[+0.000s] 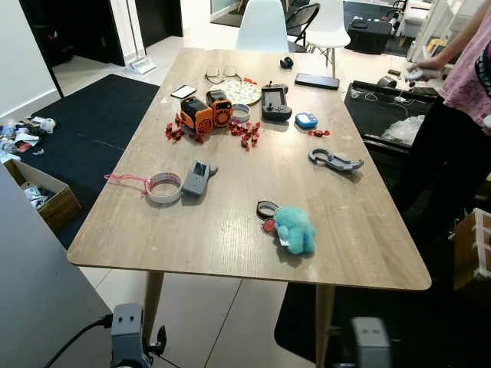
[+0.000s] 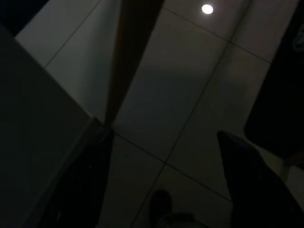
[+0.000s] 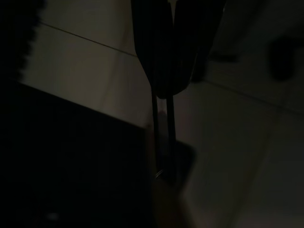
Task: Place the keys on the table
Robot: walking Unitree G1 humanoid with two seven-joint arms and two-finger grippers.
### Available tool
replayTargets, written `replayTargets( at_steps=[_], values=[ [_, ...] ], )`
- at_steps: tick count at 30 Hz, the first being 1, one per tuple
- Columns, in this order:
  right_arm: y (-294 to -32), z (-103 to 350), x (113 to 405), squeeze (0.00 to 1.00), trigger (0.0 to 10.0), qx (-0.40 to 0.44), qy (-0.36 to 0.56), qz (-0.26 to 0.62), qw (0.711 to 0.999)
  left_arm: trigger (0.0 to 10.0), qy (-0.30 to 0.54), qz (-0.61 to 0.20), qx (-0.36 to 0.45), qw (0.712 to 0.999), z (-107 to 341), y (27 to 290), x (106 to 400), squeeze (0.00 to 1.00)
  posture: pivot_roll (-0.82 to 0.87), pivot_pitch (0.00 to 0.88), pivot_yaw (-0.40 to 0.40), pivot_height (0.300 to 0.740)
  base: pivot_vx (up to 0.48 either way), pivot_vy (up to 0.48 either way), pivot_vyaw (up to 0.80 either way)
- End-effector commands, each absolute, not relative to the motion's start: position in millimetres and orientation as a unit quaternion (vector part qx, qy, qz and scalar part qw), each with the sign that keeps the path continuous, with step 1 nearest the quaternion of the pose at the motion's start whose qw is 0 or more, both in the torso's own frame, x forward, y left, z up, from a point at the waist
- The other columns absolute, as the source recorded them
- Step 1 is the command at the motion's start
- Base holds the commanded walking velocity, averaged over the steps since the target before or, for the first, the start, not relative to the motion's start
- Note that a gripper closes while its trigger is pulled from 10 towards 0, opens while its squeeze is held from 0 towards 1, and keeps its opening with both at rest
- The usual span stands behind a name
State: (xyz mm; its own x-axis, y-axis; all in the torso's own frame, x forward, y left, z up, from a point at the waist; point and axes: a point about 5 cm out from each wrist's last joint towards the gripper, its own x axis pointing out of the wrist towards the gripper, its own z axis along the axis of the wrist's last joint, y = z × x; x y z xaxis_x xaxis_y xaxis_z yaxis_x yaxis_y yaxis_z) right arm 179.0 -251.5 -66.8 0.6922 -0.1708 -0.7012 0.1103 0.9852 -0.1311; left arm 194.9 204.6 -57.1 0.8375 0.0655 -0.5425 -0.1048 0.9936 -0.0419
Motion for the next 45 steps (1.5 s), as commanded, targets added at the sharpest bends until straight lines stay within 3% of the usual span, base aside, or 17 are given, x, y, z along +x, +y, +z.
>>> replayTargets(
  at_steps=[1,2,6,7,9,13,18,20,21,22,25,29,31,36,38,40,45],
  values=[
    [-266.6,-67.0,170.0,0.0,10.0,-0.037,0.396,-0.111,0.911,10.0,0.291,0.045,-0.031,0.955,-60.6,205.2,189.3,0.0,0.07,0.043,-0.026,0.74,0.0,0.0,0.0],
    [-266.6,-67.0,170.0,0.0,10.0,-0.037,0.396,-0.111,0.911,10.0,0.291,0.045,-0.031,0.955,-60.6,205.2,189.3,0.0,0.07,0.043,-0.026,0.74,0.0,0.0,0.0],
    [-340.4,-23.0,183.1,0.0,10.0,-0.046,0.307,-0.26,0.914,10.0,0.29,0.046,-0.028,0.956,-60.6,206.9,188.2,0.0,0.06,0.039,-0.026,0.74,0.0,0.0,0.0],
    [-340.4,-23.0,183.1,0.0,10.0,-0.046,0.307,-0.26,0.914,10.0,0.29,0.046,-0.028,0.956,-60.6,206.9,188.2,0.0,0.06,0.039,-0.026,0.74,0.0,0.0,0.0],
    [-373.3,24.7,212.0,0.0,10.0,-0.048,0.195,-0.318,0.926,10.0,0.291,0.046,-0.025,0.955,-60.9,207.9,187.5,0.0,0.05,0.037,-0.022,0.74,0.0,0.0,0.0],
    [-387.7,89.1,256.3,0.0,10.0,-0.037,0.055,-0.322,0.945,10.0,0.293,0.045,-0.023,0.955,-61.4,207.7,187.2,0.0,0.05,0.038,-0.023,0.74,0.0,0.0,0.0],
    [-382.7,133.9,288.6,0.0,10.0,-0.015,-0.033,-0.294,0.955,10.0,0.292,0.046,-0.024,0.955,-61.0,207.4,188.2,0.0,0.05,0.041,-0.026,0.74,0.0,0.0,0.0],
    [-368.0,159.7,312.4,0.0,10.0,0.002,-0.075,-0.245,0.967,10.0,0.292,0.046,-0.025,0.955,-61.0,207.1,188.3,0.0,0.05,0.042,-0.028,0.74,0.0,0.0,0.0],
    [-342.2,179.3,337.1,0.0,10.0,0.012,-0.095,-0.163,0.982,10.0,0.291,0.047,-0.026,0.955,-61.0,206.6,188.4,0.0,0.06,0.044,-0.03,0.74,0.0,0.0,0.0],
    [-342.2,179.3,337.1,0.0,10.0,0.012,-0.095,-0.163,0.982,10.0,0.291,0.047,-0.026,0.955,-61.0,206.6,188.4,0.0,0.06,0.044,-0.03,0.74,0.0,0.0,0.0],
    [-293.5,189.7,363.2,0.0,10.0,0.007,-0.094,-0.017,0.995,10.0,0.291,0.048,-0.028,0.955,-61.5,205.9,187.2,0.0,0.06,0.048,-0.036,0.74,0.0,0.0,0.0],
    [-238.1,191.1,377.4,0.0,10.0,0.01,-0.091,0.129,0.987,10.0,0.29,0.051,-0.028,0.955,-61.8,206.8,185.7,0.0,0.07,0.05,-0.034,0.74,0.0,0.0,0.0],
    [-238.1,191.1,377.4,0.0,10.0,0.01,-0.091,0.129,0.987,10.0,0.29,0.051,-0.028,0.955,-61.8,206.8,185.7,0.0,0.07,0.05,-0.034,0.74,0.0,0.0,0.0],
    [-174.5,183.0,376.1,0.0,10.0,0.004,-0.07,0.302,0.951,10.0,0.288,0.052,-0.027,0.956,-61.6,208.6,184.1,0.0,0.07,0.056,-0.029,0.74,0.0,0.0,0.0],
    [-174.5,183.0,376.1,0.0,10.0,0.004,-0.07,0.302,0.951,10.0,0.288,0.052,-0.027,0.956,-61.6,208.6,184.1,0.0,0.07,0.056,-0.029,0.74,0.0,0.0,0.0],
    [-148.2,176.3,369.2,0.0,10.0,0.0,-0.053,0.379,0.924,10.0,0.287,0.051,-0.026,0.956,-61.4,209.2,183.3,0.0,0.07,0.058,-0.028,0.74,0.0,0.0,0.0],
    [-126.8,164.3,358.2,0.0,10.0,-0.019,-0.019,0.453,0.891,10.0,0.285,0.05,-0.027,0.957,-61.3,208.6,183.0,0.0,0.07,0.06,-0.03,0.74,0.0,0.0,0.0]
  ],
)
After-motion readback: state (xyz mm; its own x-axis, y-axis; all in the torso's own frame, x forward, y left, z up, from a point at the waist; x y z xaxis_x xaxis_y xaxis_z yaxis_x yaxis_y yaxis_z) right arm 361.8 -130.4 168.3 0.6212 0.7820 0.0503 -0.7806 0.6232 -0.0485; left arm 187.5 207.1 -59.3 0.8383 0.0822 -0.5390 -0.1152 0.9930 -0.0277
